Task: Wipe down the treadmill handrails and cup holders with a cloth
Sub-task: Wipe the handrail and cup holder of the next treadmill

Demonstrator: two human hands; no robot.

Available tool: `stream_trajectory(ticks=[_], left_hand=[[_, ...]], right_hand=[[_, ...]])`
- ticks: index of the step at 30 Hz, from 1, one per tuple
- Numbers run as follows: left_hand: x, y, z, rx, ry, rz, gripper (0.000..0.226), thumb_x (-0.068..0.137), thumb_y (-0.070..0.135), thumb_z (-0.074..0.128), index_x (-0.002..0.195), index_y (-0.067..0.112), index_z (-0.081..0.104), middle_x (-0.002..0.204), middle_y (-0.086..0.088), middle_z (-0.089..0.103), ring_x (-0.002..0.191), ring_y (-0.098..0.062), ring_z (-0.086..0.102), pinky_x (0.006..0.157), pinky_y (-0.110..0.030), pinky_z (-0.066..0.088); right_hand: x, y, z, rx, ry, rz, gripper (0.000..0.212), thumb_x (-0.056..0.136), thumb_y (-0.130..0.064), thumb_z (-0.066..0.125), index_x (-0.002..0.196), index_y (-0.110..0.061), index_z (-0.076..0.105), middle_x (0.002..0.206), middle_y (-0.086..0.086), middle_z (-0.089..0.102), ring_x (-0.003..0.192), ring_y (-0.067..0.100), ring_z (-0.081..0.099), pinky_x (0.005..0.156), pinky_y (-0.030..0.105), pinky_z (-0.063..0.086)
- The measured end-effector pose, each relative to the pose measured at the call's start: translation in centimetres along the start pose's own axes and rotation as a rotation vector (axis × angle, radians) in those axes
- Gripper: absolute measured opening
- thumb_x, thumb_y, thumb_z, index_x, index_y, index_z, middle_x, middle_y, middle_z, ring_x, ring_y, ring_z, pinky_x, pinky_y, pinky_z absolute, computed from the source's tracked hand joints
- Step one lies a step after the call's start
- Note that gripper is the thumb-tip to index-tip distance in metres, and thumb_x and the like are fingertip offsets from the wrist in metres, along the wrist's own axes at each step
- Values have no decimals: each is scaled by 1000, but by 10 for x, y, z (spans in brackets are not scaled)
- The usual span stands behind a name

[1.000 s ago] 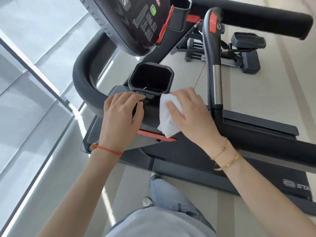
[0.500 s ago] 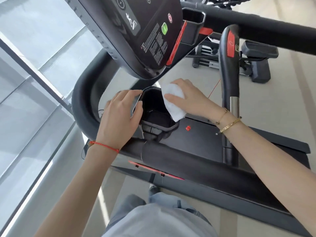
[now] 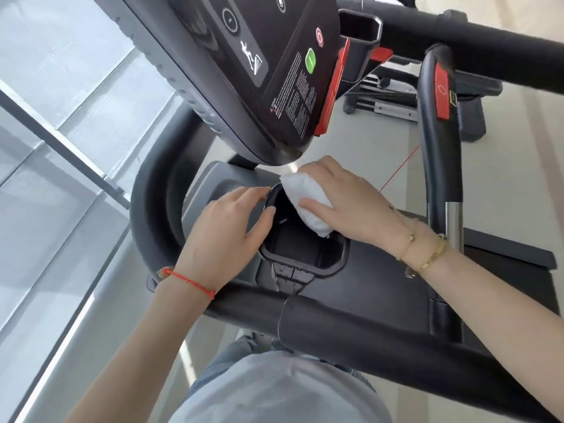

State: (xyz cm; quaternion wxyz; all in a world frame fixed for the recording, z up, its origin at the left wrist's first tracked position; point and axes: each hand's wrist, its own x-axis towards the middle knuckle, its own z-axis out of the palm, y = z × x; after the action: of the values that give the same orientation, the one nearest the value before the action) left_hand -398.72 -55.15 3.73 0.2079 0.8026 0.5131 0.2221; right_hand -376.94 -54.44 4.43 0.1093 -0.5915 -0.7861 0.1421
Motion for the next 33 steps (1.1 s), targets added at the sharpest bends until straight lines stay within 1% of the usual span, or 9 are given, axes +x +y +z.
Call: stream_trajectory(ticks=[3,6,13,16,18,22,26,30,33], left_hand=[[1,-5,-2,3,-16,30,36,97,35,53,128,18,61,113,6,67,99,-6,58,86,-21,41],[3,-8,-4,-17,-47,57,38,97,37,51,129,17,60,111,6,66,100,-12,62,85,-30,48],[7,-13,-2,-81,-74,102,38,96,33,54,127,11,59,112,1,66,102,-19,64,88,-35,50],[10,-17,-4,-59,-85,135,40,96,33,54,130,13,57,116,1,64,105,-17,62,90,-26,47],[12,-18,-5,-51,-96,156,40,97,32,54,133,13,55,119,0,63,107,-17,61,89,-21,42],[12,-17,-6,-81,-107,199,42,97,28,55,137,14,52,122,-1,61,109,-18,59,92,-26,44],[14,-18,-7,-103,-122,225,43,98,24,54,139,13,48,126,-2,59,112,-19,57,95,-26,42],[15,-19,-7,-110,-136,232,44,98,23,53,140,10,47,125,-4,59,113,-22,57,96,-34,45],[15,-19,-7,-121,-136,227,45,98,23,53,140,11,47,125,-5,59,114,-22,57,96,-37,46]], right_hand=[[-14,8,-3,43,5,124,43,97,-42,49,133,-20,43,125,0,45,94,23,55,76,36,43],[-4,-1,-2,-40,14,109,39,99,-42,47,129,-17,46,121,1,47,94,25,54,74,36,43],[10,-24,6,-117,63,107,42,99,-47,44,134,-24,46,126,-3,48,101,23,53,72,36,43],[-12,-11,5,24,96,266,36,98,-45,47,126,-23,46,117,-3,45,89,22,53,63,32,32],[-25,-9,8,159,120,428,36,97,-43,48,127,-24,43,114,-3,40,88,20,51,62,26,32],[-44,-21,23,308,184,642,46,97,-39,50,137,-24,32,115,-5,27,79,2,44,59,13,28],[-45,-26,23,353,213,726,51,97,-41,51,140,-21,30,118,-5,27,80,-2,41,59,12,28],[-28,-27,13,402,192,727,46,99,-36,48,139,-16,35,121,0,33,91,11,44,63,9,26],[-48,-42,20,405,191,818,47,99,-40,46,137,-15,31,120,-1,30,82,6,46,59,13,30]])
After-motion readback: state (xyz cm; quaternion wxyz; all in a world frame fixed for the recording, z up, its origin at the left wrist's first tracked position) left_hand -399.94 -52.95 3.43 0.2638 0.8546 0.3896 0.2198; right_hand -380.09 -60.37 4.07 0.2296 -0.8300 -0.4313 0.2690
